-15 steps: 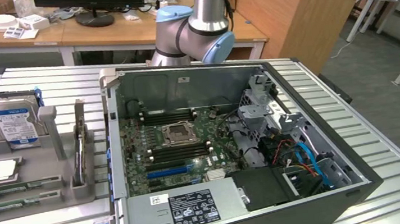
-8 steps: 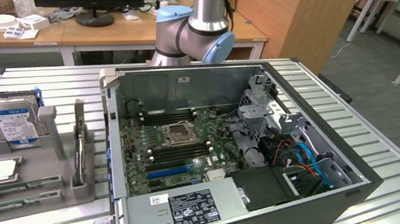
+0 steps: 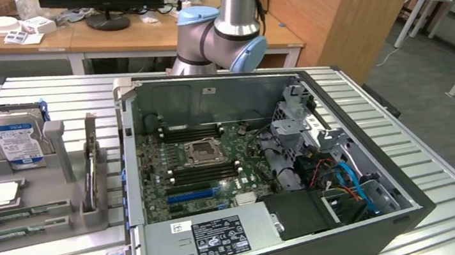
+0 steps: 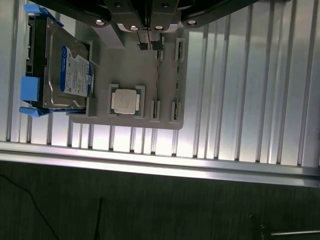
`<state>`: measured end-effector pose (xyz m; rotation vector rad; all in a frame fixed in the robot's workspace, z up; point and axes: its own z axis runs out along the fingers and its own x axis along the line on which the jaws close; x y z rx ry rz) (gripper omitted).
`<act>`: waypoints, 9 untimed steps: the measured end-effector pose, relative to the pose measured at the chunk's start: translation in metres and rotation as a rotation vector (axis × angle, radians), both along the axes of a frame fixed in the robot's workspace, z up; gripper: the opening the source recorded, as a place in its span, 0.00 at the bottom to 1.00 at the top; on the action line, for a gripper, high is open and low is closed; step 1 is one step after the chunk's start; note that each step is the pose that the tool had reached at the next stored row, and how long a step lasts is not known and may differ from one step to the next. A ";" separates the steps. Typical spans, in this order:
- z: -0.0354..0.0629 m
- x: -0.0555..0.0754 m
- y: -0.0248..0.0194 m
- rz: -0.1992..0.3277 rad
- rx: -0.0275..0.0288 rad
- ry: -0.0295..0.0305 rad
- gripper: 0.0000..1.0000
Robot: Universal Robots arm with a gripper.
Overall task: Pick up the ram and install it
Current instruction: 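Pick up the ram and move it above insertion slot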
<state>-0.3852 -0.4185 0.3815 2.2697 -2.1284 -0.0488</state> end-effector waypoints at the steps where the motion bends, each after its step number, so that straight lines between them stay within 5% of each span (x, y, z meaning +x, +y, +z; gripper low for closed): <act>1: -0.0001 0.000 0.0000 0.000 0.0000 -0.0001 0.11; 9: -0.0002 0.000 0.0000 0.000 0.0001 -0.0001 0.11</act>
